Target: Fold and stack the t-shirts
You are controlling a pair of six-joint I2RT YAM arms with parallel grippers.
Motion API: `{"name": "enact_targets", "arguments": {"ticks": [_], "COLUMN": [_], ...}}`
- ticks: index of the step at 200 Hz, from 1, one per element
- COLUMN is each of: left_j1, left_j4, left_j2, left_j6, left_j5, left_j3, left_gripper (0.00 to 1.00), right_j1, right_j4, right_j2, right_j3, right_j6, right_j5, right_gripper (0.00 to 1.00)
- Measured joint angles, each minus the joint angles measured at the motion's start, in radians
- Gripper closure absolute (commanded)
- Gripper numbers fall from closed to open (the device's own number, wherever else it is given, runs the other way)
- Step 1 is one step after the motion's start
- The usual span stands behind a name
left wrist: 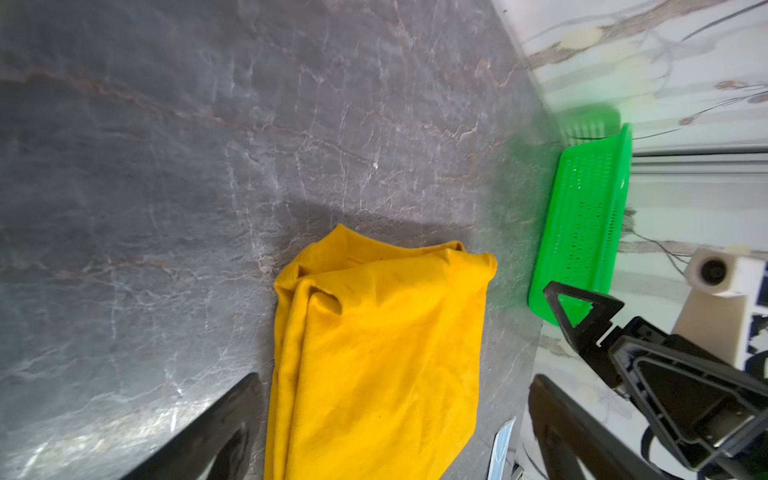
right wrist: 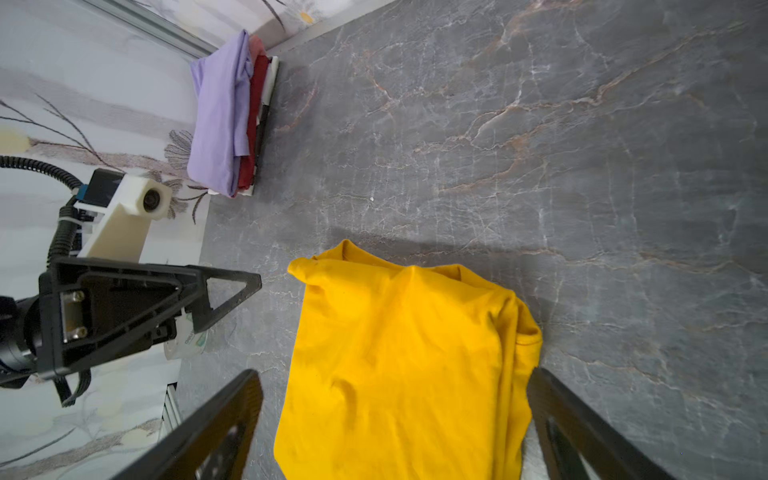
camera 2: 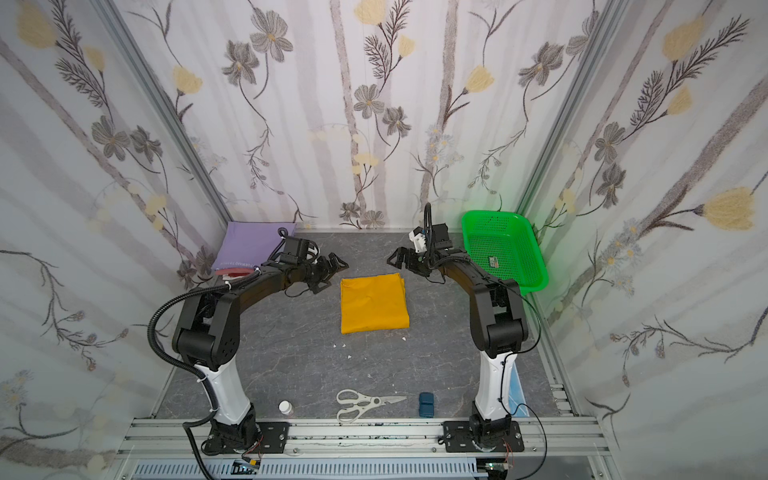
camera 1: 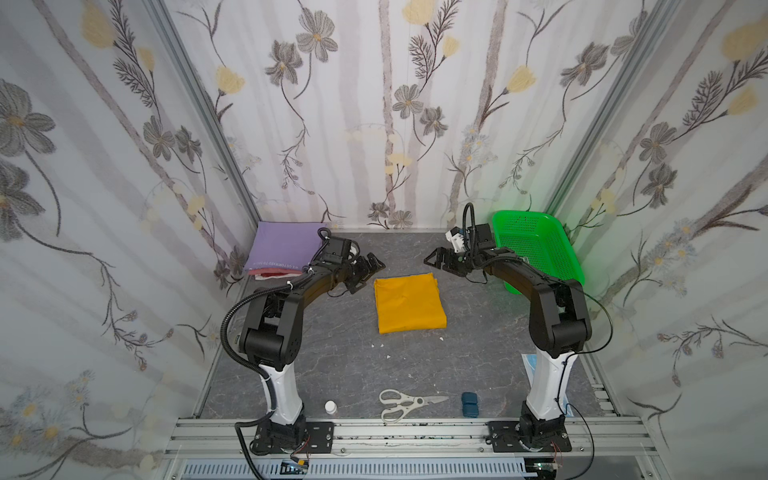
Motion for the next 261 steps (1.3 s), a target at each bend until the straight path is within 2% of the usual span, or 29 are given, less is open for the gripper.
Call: {"name": "enact_targets", "arguments": {"ticks": [35,82,118,168,219,243,261], "left_j1": [-0.019,-0.09,-0.072,-0.027,-0.012,-0.031,-0.071], "left_j4": [0.092,0.314,0.462,0.536,0.414,0.34,0.321], "left_j2": [-0.029,0.051,0.183,0.217,0.127,0.0,-0.109], "left_j6": [-0.007,-0.072,-0.153,-0.164,-0.092,-0.033,0.001], "left_j5": [0.071,0.177,0.137,0.082,0.019,0.032,0.045], "left_j3": [-0.047,-0.06,-0.071,-0.107,-0.105,-0.124,-0.195], "left_gripper": [0.0,0.0,0.0,0.0,0.0,0.0,0.0], "right_j1": [0.052,0.07,0.055,0.051,0.049,0.056,0.076], "right_j4": [0.032,0.186,0.349,0.499,0.436,0.412,0.426], "right_j2": [0.007,0.153,0.222,0.222,0.127,-0.007,-0.102], "right_j3": [-0.042,-0.008,-0.055,-0.114,-0.139,-0.229,-0.334], "right_j6": [0.005,0.1,0.21,0.291,0.253,0.212,0.196], "right_j5": [-0.066,-0.143,-0.171,-0.168,-0.078,-0.048,-0.041], "right_gripper": [0.0,0.0,0.0,0.0,0.0,0.0,0.0]}}
